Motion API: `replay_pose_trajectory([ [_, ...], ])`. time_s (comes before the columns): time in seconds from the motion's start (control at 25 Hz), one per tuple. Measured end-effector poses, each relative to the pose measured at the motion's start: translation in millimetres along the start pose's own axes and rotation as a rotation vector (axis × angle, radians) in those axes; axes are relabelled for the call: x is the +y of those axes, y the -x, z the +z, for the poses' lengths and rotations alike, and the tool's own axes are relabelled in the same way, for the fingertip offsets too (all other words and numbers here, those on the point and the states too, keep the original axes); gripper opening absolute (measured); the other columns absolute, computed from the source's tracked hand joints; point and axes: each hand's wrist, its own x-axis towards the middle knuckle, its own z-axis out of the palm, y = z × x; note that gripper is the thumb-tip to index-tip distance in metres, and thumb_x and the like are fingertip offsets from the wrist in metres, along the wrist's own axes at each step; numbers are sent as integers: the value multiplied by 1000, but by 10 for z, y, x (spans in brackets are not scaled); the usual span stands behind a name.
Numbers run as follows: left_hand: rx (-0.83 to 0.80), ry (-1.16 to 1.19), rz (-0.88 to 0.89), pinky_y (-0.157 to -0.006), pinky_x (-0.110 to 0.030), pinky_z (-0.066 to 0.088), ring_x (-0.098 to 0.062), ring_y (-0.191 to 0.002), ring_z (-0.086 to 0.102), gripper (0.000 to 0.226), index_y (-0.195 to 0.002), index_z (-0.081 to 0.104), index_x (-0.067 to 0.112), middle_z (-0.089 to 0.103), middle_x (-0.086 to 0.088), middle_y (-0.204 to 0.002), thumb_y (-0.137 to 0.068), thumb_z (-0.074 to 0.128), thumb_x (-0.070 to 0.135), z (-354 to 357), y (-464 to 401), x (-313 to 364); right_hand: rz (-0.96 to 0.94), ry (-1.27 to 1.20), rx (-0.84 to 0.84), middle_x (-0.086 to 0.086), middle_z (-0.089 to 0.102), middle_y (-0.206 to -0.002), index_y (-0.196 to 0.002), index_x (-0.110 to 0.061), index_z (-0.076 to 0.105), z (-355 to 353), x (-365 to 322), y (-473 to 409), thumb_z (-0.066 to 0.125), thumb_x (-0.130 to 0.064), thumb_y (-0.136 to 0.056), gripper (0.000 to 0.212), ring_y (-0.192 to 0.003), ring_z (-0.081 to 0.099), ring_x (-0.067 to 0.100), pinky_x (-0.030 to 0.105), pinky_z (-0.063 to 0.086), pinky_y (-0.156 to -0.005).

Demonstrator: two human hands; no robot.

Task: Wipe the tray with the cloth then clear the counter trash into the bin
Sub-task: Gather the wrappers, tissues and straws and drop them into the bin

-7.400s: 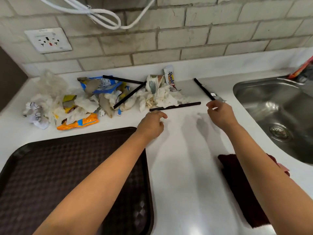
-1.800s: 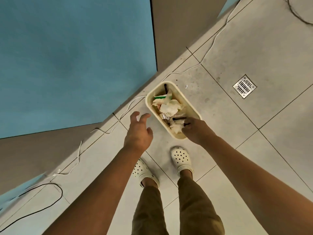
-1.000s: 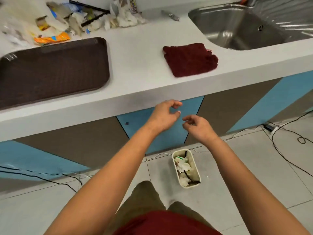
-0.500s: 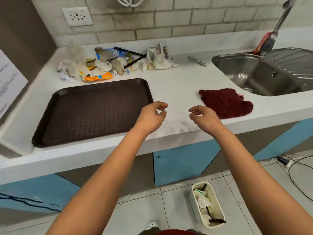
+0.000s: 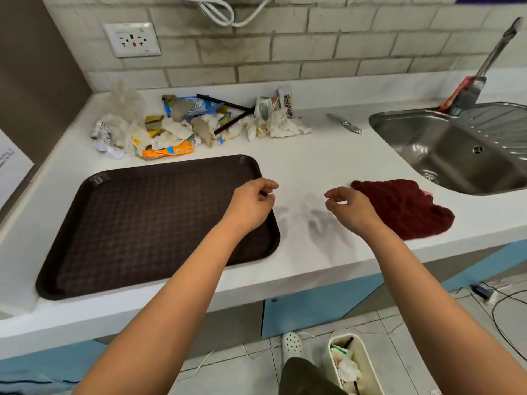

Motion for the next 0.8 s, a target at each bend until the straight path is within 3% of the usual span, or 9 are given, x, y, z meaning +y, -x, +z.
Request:
replay_pose_trajectory([
  [0.16,33,-71,-15,-75,-14,39,-9,-81,54,27,-115,60,19,51,4,-106,-90,54,12,46,-551,-24,-32,26,-44,-10,58,-92,-102,-21,63,-78,20,-604,54,-17,-86,18,-68,55,12,18,41,-58],
  [0.24,49,-112,-30,-77,-14,37,-8,-83,50,28,-116,59,21,47,5,-109,-90,54,14,83,-878,-18,-53,42,-35,-7,59,-95,-101,-20,63,-143,32,-941,54,-16,-86,18,-68,54,14,18,41,-58],
  [0.48,113,-182,-47,-96,-22,36,-21,-116,49,31,-120,57,18,46,-7,-130,-90,55,15,251,-1911,-47,-70,111,10,3,60,-109,-104,-16,64,-385,141,-2013,49,-11,-90,22,-79,53,18,23,40,-68],
  [0.64,150,-212,-49,-90,-14,30,-21,-117,48,35,-125,54,16,45,-10,-132,-90,54,15,322,-2499,-91,-116,375,89,10,54,-125,-109,-14,64,-480,230,-2616,49,-9,-89,25,-104,52,31,34,40,-91],
  [0.8,168,-305,-8,-97,-21,31,-26,-123,44,42,-132,47,11,44,-14,-135,-90,52,11,381,-3034,-132,-81,581,163,7,36,-142,-119,-18,58,-526,265,-3178,49,-12,-89,32,-131,26,32,47,32,-100],
])
